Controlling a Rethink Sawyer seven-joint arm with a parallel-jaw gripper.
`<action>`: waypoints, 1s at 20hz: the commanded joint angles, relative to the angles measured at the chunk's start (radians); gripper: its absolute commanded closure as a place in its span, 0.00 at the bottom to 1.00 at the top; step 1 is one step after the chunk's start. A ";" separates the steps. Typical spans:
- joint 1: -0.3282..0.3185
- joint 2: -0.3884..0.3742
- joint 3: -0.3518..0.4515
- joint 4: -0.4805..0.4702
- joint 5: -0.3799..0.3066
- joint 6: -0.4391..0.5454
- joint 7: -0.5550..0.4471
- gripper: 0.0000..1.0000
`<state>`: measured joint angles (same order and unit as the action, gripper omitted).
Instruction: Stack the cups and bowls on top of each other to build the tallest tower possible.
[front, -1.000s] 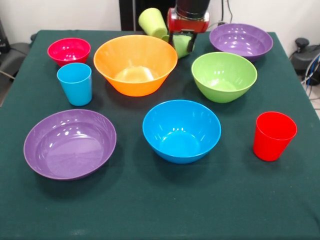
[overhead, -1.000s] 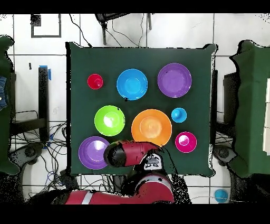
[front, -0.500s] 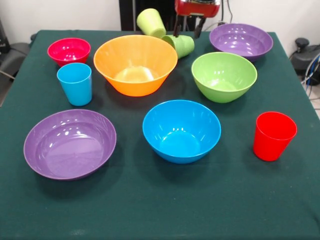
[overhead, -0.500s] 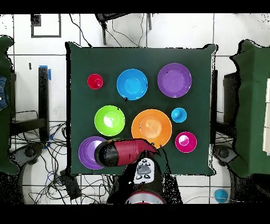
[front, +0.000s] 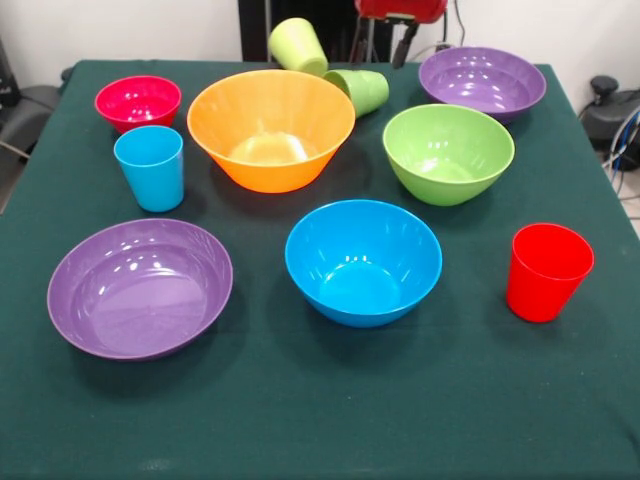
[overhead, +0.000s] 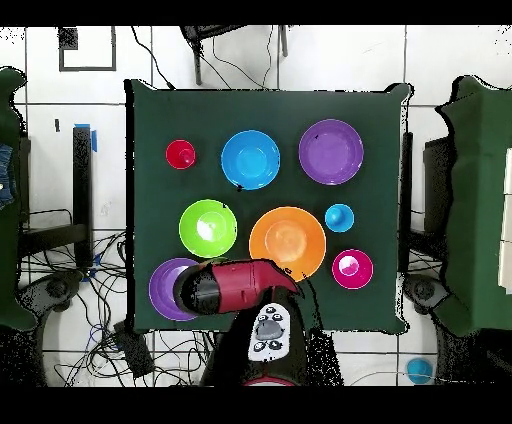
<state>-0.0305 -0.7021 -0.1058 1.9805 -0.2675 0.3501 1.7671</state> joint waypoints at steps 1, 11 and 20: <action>-0.028 0.049 0.055 -0.095 -0.112 -0.006 -0.027 0.00; -0.107 0.150 0.107 -0.228 -0.232 -0.063 -0.060 0.00; -0.151 0.198 0.168 -0.305 -0.251 -0.028 -0.050 0.00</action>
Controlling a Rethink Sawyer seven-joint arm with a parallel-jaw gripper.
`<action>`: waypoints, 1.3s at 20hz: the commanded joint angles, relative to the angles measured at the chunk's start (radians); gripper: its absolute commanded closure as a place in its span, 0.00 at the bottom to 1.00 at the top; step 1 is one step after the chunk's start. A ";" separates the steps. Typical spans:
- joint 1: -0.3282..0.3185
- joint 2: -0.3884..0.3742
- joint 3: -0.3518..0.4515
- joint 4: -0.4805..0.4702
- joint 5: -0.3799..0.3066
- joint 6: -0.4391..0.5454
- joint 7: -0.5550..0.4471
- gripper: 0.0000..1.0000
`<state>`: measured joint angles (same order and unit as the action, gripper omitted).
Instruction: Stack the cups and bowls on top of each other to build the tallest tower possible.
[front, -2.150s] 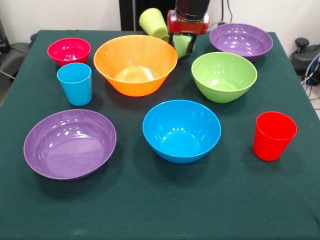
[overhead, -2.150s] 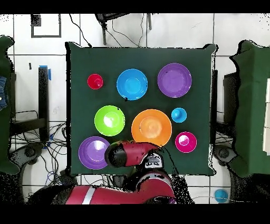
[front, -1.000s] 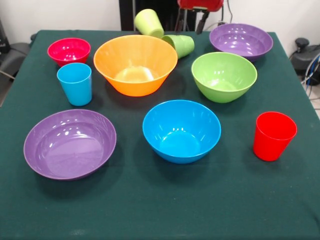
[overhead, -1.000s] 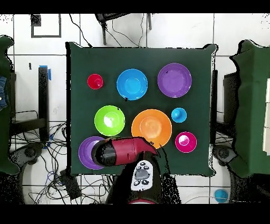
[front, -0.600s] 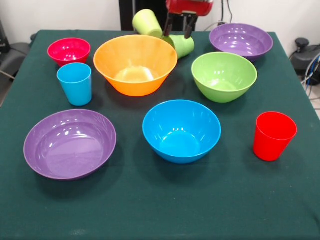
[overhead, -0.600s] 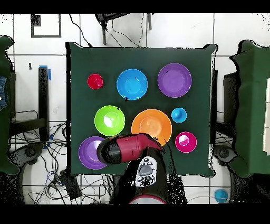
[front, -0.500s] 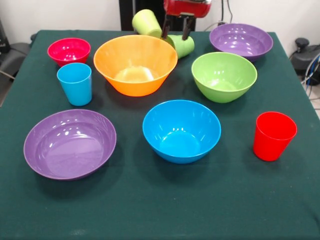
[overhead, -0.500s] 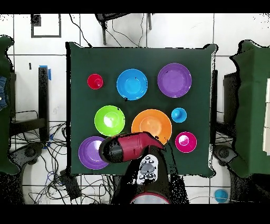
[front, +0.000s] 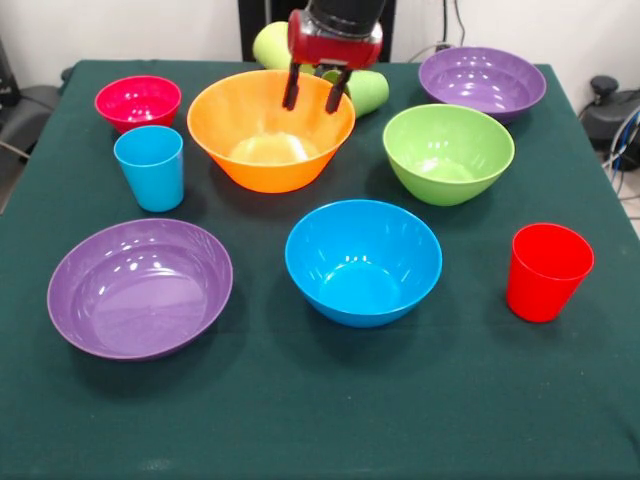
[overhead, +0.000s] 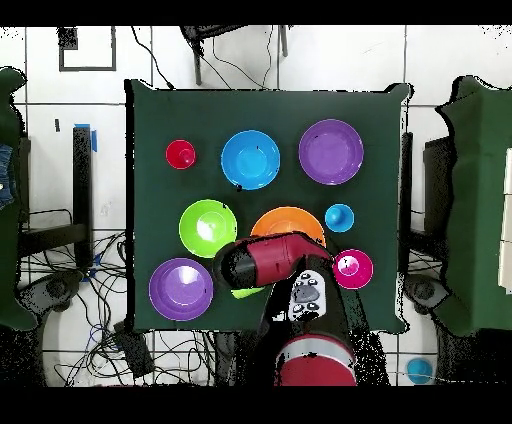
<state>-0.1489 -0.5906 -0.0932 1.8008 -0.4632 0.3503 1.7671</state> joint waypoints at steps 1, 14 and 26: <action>-0.043 0.100 0.172 -0.131 -0.045 -0.028 -0.046 0.00; -0.127 0.056 0.319 -0.069 -0.018 0.056 -0.080 0.00; -0.079 -0.072 0.296 0.011 0.023 0.113 0.004 0.00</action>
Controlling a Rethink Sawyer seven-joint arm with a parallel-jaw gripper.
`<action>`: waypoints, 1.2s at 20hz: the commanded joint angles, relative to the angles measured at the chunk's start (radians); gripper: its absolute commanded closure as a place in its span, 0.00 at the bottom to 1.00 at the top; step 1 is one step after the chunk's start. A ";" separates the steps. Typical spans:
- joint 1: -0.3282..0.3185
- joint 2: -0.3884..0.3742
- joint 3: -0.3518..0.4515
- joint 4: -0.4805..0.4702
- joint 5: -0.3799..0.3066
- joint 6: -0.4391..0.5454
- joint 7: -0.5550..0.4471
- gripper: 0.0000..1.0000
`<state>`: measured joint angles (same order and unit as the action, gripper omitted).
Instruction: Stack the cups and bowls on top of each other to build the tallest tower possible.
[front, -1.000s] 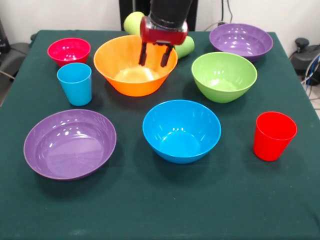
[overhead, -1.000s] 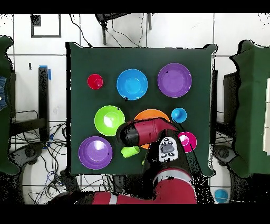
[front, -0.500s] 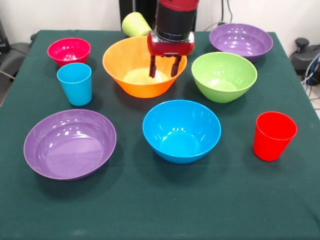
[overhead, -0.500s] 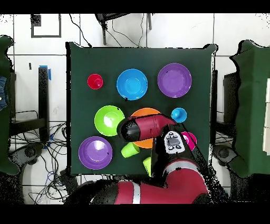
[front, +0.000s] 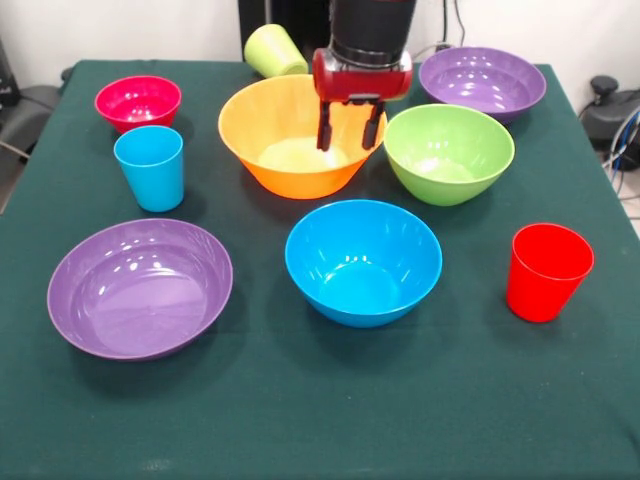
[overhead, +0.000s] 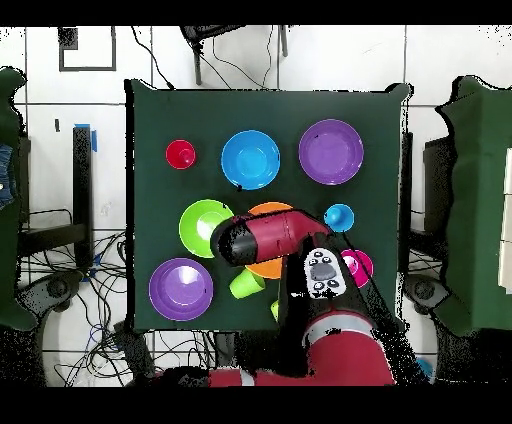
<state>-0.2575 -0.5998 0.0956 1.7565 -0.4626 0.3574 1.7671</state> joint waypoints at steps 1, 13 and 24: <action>0.039 -0.075 0.105 0.059 0.035 0.120 0.014 0.00; 0.151 -0.133 0.051 0.097 0.115 0.180 0.107 0.00; 0.196 -0.071 -0.007 0.089 0.103 0.100 0.133 0.00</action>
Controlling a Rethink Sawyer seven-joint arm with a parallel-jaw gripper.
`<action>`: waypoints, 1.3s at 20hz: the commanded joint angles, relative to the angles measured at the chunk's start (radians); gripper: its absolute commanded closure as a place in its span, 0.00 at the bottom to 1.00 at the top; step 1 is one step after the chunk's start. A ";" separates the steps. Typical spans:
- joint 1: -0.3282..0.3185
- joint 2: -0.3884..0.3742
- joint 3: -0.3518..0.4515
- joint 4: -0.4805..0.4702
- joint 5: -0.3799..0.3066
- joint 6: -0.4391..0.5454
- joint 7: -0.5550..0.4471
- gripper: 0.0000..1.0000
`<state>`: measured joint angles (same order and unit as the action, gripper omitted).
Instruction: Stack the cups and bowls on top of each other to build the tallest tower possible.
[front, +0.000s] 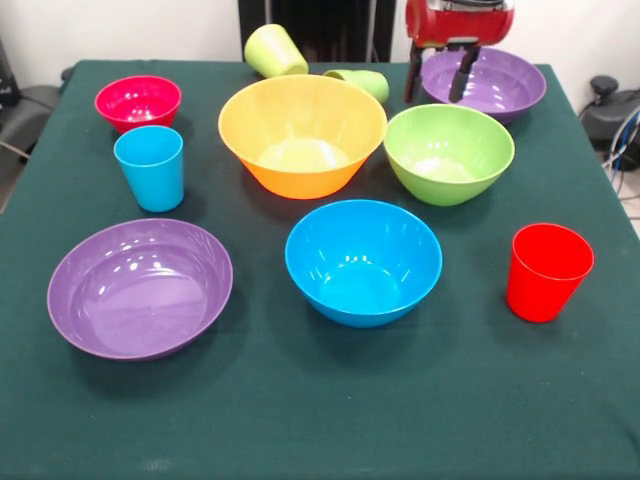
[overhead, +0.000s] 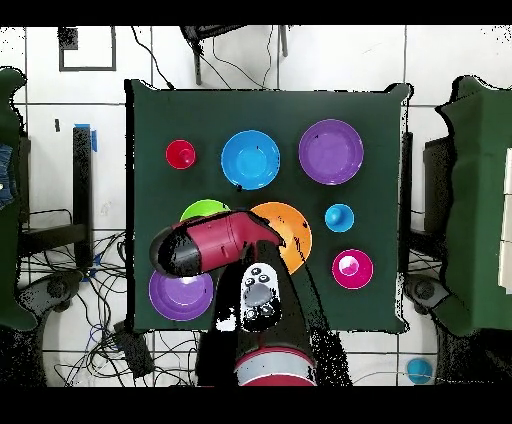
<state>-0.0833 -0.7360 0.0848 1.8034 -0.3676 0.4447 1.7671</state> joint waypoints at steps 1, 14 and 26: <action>0.022 0.070 0.002 0.042 0.011 0.006 0.137 0.00; 0.001 0.165 -0.018 0.005 -0.027 -0.063 0.100 0.00; -0.059 0.262 -0.029 -0.072 -0.070 -0.102 0.016 0.00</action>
<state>-0.1019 -0.5494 0.0184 1.8063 -0.3717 0.3844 1.7671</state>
